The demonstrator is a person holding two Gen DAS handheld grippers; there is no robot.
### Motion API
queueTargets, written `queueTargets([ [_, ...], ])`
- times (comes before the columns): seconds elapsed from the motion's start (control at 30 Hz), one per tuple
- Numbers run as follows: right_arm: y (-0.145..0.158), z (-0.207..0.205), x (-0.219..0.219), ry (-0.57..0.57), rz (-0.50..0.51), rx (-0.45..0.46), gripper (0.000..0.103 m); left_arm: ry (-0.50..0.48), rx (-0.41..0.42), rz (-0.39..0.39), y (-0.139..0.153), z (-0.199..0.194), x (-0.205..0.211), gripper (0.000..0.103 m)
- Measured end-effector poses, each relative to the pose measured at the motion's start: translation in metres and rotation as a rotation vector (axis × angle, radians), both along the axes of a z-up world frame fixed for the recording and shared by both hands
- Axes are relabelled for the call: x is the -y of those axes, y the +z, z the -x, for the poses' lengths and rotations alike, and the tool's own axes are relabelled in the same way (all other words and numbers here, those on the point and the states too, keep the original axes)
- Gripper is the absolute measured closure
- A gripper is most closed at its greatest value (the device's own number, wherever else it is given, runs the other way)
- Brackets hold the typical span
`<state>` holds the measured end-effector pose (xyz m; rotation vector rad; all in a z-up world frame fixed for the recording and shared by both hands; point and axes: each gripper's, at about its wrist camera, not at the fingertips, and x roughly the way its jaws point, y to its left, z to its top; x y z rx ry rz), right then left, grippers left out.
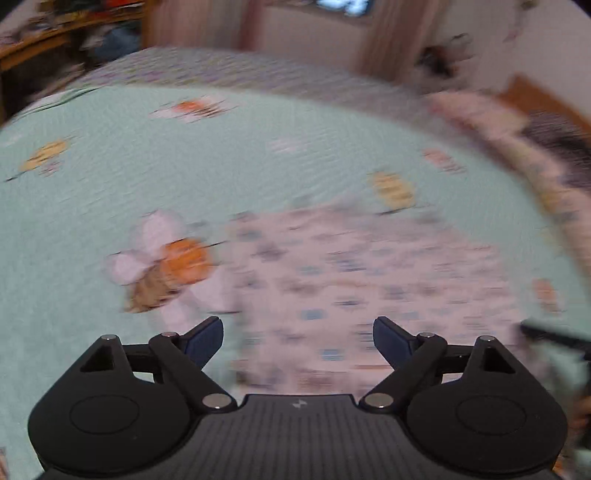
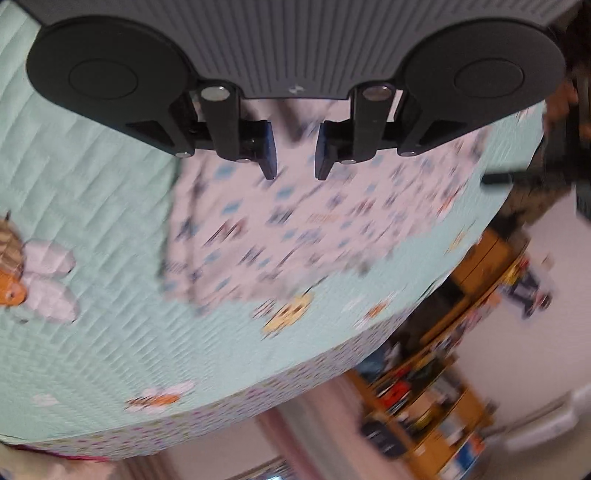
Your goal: Fold clothes
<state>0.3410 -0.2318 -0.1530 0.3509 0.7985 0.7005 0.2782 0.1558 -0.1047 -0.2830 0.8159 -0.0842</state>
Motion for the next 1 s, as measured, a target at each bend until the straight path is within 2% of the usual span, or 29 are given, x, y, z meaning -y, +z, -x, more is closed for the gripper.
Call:
queueTargets([
  [0.1, -0.012, 0.016, 0.006, 0.034, -0.019, -0.033, 0.079, -0.027, -0.048, -0.003, -0.021, -0.005, 0.006, 0.012],
  [0.13, -0.019, 0.017, 0.009, 0.024, -0.021, -0.048, 0.083, -0.034, -0.066, -0.007, -0.029, -0.007, 0.008, 0.014],
  [0.2, -0.027, 0.018, 0.017, -0.008, -0.051, -0.060, 0.097, -0.047, -0.102, -0.014, -0.045, -0.012, 0.011, 0.017],
  [0.27, -0.028, 0.022, 0.022, -0.027, -0.046, -0.049, 0.098, -0.056, -0.128, -0.021, -0.053, -0.013, 0.013, 0.016],
  [0.4, -0.026, 0.027, 0.029, -0.048, -0.038, -0.043, 0.097, -0.053, -0.139, -0.007, -0.048, -0.013, 0.007, 0.018],
  [0.47, -0.026, 0.028, 0.032, -0.060, -0.044, -0.043, 0.097, -0.026, -0.136, 0.024, -0.044, -0.010, -0.001, 0.026],
  [0.53, -0.027, 0.031, 0.032, -0.066, -0.042, -0.031, 0.097, 0.002, -0.131, 0.055, -0.040, -0.007, -0.009, 0.030],
  [0.7, -0.037, 0.036, 0.034, -0.073, -0.081, 0.011, 0.097, 0.071, -0.030, 0.028, -0.004, 0.019, -0.018, 0.030],
  [0.8, -0.042, 0.037, 0.037, -0.076, -0.113, 0.017, 0.097, 0.029, 0.040, 0.151, 0.017, 0.029, -0.018, 0.026],
  [0.83, -0.042, 0.037, 0.036, -0.075, -0.113, 0.019, 0.097, 0.000, 0.048, 0.208, 0.019, 0.029, -0.016, 0.020],
  [0.87, -0.042, 0.037, 0.035, -0.075, -0.111, 0.022, 0.097, -0.028, 0.037, 0.241, 0.016, 0.026, -0.013, 0.017],
  [0.9, -0.042, 0.037, 0.035, -0.074, -0.109, 0.025, 0.097, -0.046, 0.006, 0.235, 0.009, 0.021, -0.007, 0.017],
  [0.97, -0.042, 0.037, 0.034, -0.076, -0.107, 0.028, 0.097, -0.041, -0.090, 0.159, -0.015, 0.008, 0.002, 0.017],
  [1.0, -0.041, 0.038, 0.034, -0.079, -0.098, 0.032, 0.097, -0.010, -0.164, 0.125, -0.034, 0.002, 0.002, 0.018],
])
